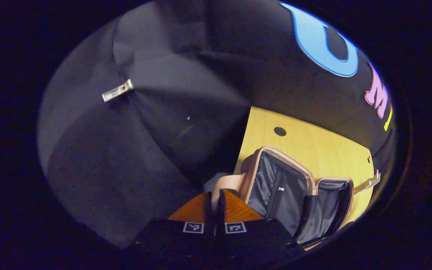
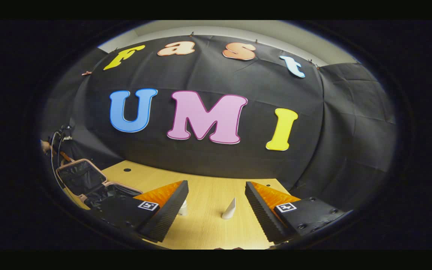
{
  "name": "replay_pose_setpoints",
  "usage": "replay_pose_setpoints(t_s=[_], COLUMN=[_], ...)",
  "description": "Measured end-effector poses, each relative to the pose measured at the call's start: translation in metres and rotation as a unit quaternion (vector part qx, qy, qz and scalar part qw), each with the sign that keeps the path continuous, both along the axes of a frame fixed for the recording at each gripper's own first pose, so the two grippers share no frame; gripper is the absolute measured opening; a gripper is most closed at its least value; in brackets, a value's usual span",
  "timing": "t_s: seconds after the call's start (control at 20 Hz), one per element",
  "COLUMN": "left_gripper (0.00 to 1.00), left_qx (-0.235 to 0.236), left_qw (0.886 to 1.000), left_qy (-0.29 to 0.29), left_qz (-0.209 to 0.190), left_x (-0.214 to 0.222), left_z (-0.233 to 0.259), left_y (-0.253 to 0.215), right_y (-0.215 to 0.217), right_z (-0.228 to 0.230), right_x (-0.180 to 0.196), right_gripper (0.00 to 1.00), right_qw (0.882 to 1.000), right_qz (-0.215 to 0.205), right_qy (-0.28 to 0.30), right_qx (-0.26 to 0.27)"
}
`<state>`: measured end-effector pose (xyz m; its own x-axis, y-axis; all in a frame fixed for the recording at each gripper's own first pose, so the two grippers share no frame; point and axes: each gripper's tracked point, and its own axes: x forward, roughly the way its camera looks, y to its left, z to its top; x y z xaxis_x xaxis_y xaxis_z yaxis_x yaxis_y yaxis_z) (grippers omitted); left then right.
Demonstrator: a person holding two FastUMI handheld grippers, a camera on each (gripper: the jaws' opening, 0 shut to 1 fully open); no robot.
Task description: First open the suitcase, pack the skin care products into it, and then close the suitcase.
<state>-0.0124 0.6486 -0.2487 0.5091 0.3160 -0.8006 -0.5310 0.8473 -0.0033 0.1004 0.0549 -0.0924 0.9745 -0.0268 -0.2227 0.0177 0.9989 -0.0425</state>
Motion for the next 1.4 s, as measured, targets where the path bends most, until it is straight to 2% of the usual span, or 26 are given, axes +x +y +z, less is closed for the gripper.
replay_pose_setpoints(t_s=[0.2, 0.25, 0.3, 0.4, 0.45, 0.5, 0.55, 0.65, 0.7, 0.8, 0.9, 1.05, 1.15, 1.3, 1.4], left_gripper=[0.06, 0.06, 0.07, 0.39, 0.41, 0.55, 0.54, 0.73, 0.88, 0.92, 0.92, 0.93, 0.94, 0.96, 0.96], left_qx=[-0.043, -0.041, -0.018, -0.019, -0.011, 0.003, 0.029, 0.060, 0.075, 0.082, 0.061, 0.017, 0.004, -0.036, -0.051], left_qw=[0.999, 0.999, 0.999, 0.999, 1.000, 1.000, 0.999, 0.994, 0.990, 0.981, 0.972, 0.953, 0.938, 0.925, 0.925], left_qy=[0.026, 0.025, 0.028, 0.019, 0.010, -0.008, -0.030, -0.089, -0.118, -0.168, -0.201, -0.224, -0.236, -0.232, -0.220], left_qz=[0.017, 0.022, 0.032, 0.028, 0.023, 0.018, 0.016, 0.006, -0.008, -0.053, -0.109, -0.202, -0.255, -0.299, -0.307], left_x=[0.001, -0.001, -0.006, -0.006, -0.007, -0.004, 0.001, 0.016, 0.021, 0.037, 0.052, 0.069, 0.084, 0.118, 0.138], left_z=[-0.067, -0.071, -0.069, -0.072, -0.065, -0.056, -0.040, -0.001, 0.020, 0.051, 0.071, 0.077, 0.077, 0.059, 0.041], left_y=[0.010, 0.013, 0.025, 0.027, 0.027, 0.028, 0.032, 0.016, 0.002, -0.053, -0.138, -0.293, -0.388, -0.500, -0.546], right_y=[0.020, 0.021, 0.023, 0.028, 0.031, 0.032, 0.031, 0.028, 0.024, 0.016, 0.007, -0.009, -0.026, -0.054, -0.067], right_z=[-0.004, -0.005, -0.008, -0.013, -0.015, -0.017, -0.019, -0.025, -0.027, -0.037, -0.051, -0.085, -0.110, -0.158, -0.190], right_x=[0.000, 0.002, 0.003, 0.006, 0.008, 0.009, 0.012, 0.015, 0.016, 0.019, 0.025, 0.032, 0.034, 0.040, 0.047], right_gripper=[0.97, 0.97, 0.97, 0.97, 0.95, 0.97, 0.97, 0.97, 0.97, 0.97, 0.97, 0.95, 0.97, 0.97, 0.97], right_qw=[1.000, 1.000, 0.999, 0.999, 0.999, 0.999, 0.999, 0.999, 0.999, 0.999, 0.999, 0.998, 0.996, 0.992, 0.990], right_qz=[0.007, 0.007, 0.006, 0.005, 0.007, 0.008, 0.009, 0.007, 0.003, -0.004, -0.010, -0.006, -0.009, -0.022, -0.024], right_qy=[0.020, 0.023, 0.027, 0.036, 0.037, 0.037, 0.037, 0.040, 0.039, 0.040, 0.046, 0.069, 0.086, 0.125, 0.142], right_qx=[-0.016, -0.019, -0.020, -0.016, -0.013, -0.015, -0.017, -0.013, -0.011, -0.003, 0.002, 0.006, 0.006, 0.015, 0.012])
